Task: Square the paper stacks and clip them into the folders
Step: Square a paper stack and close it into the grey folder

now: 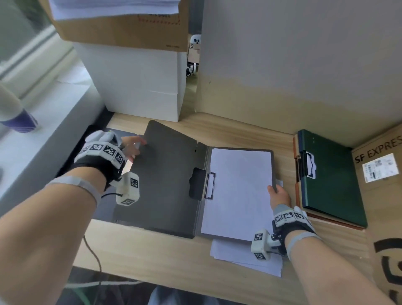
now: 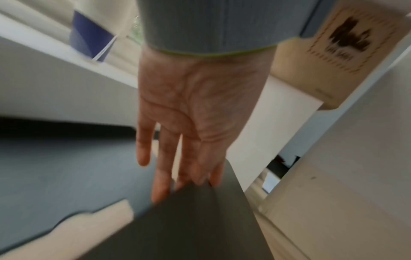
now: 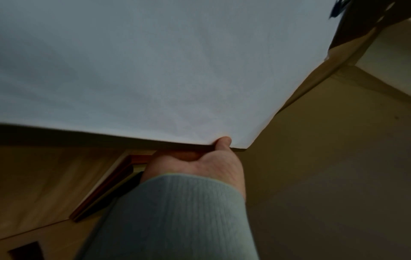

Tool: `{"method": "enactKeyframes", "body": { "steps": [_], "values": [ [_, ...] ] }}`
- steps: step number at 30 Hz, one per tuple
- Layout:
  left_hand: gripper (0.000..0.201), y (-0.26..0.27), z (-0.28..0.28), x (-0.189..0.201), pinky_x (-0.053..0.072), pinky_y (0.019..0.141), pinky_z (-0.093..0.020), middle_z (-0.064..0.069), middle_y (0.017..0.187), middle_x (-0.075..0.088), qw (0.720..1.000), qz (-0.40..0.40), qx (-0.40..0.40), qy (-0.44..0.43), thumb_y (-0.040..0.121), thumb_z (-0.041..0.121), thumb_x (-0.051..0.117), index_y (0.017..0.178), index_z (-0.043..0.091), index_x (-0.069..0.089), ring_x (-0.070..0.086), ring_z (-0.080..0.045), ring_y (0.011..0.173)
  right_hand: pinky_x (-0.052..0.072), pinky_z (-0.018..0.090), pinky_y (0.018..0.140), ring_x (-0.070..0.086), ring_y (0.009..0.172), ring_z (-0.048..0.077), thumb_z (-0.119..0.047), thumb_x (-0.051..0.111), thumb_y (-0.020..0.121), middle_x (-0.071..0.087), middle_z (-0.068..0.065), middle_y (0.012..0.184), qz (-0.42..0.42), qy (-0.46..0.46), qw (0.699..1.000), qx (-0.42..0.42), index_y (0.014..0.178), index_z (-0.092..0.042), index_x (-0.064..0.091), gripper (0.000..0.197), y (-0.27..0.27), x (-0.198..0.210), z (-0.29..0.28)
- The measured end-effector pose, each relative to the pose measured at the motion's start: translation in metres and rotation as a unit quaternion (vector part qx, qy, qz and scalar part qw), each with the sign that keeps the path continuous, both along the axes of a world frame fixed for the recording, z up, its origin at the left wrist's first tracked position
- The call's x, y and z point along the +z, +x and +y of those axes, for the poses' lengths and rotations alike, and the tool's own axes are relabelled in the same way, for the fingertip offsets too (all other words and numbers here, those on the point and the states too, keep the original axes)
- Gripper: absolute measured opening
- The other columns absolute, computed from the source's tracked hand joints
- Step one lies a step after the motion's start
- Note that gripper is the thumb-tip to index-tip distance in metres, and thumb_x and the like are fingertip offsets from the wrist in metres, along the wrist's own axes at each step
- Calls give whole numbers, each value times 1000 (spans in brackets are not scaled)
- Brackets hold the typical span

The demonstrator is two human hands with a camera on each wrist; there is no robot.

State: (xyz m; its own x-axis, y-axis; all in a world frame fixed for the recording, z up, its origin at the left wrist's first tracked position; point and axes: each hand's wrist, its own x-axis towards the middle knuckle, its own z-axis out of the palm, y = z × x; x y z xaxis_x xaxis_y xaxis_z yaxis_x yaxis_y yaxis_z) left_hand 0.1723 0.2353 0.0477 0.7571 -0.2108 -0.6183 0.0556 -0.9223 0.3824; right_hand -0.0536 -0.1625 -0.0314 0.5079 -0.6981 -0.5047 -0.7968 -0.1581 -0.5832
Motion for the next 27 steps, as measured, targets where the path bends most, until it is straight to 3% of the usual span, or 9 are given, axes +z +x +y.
{"method": "enactKeyframes", "body": {
  "steps": [4,7,10,12,14,19,21,24,27],
  "values": [
    [40,0,-31,65,43,53,-15,-2,70,52,996,6,-84,-28,92,-9,42,129,4,51,58,-9,55,35,40,107,44,129,36,-28,45,96,47,16,142,3,11,1000,9,141,-5,39,51,-3,4,-2],
    [32,-14,-64,90,42,50,-1,3,69,58,985,-39,-153,-67,90,-4,44,114,10,60,57,11,47,36,39,105,47,127,36,-30,41,97,49,15,140,-6,44,999,14,140,-7,41,49,-7,9,-4],
    [31,-37,-118,106,40,58,5,11,70,60,964,-74,-226,-121,87,-3,50,106,19,62,56,17,54,33,38,107,45,129,33,-31,36,99,48,13,141,-28,103,994,6,140,-7,39,48,-13,16,-6],
    [30,-53,-153,102,41,68,1,12,73,62,951,-81,-261,-142,89,0,51,105,23,60,60,12,63,30,38,110,43,132,30,-33,35,100,47,10,141,-54,146,988,0,140,-7,39,48,-16,20,-5],
    [29,-68,-187,93,44,81,-16,5,85,65,937,-87,-299,-158,90,3,52,113,19,60,61,-6,79,28,41,114,41,133,27,-41,35,98,44,5,144,-67,188,980,-5,141,-14,37,51,-18,22,-4],
    [44,-111,-271,55,39,81,-23,-12,114,62,901,-118,-405,-106,92,12,50,134,23,48,58,-28,106,31,47,113,41,133,26,-51,37,94,47,4,140,-85,280,956,-30,140,-24,38,53,-33,31,-18],
    [49,-127,-298,34,45,88,-30,-11,124,53,888,-129,-438,-57,93,15,46,139,31,41,56,-30,111,41,46,104,50,122,28,-54,36,93,53,6,133,-83,314,946,-27,140,-24,40,56,-39,32,-26],
    [54,-141,-315,2,50,85,-38,-7,131,43,877,-131,-462,23,93,21,42,141,43,31,60,-35,104,53,34,72,63,84,24,-51,34,94,62,7,105,-71,349,934,0,134,-24,42,49,-42,36,-28],
    [56,-148,-319,-24,47,94,-42,-7,133,38,870,-132,-472,60,93,26,43,142,47,24,51,-37,113,53,27,66,64,70,16,-34,40,98,61,5,112,-73,341,936,47,146,-23,26,51,-41,37,-27]
  ]
}}
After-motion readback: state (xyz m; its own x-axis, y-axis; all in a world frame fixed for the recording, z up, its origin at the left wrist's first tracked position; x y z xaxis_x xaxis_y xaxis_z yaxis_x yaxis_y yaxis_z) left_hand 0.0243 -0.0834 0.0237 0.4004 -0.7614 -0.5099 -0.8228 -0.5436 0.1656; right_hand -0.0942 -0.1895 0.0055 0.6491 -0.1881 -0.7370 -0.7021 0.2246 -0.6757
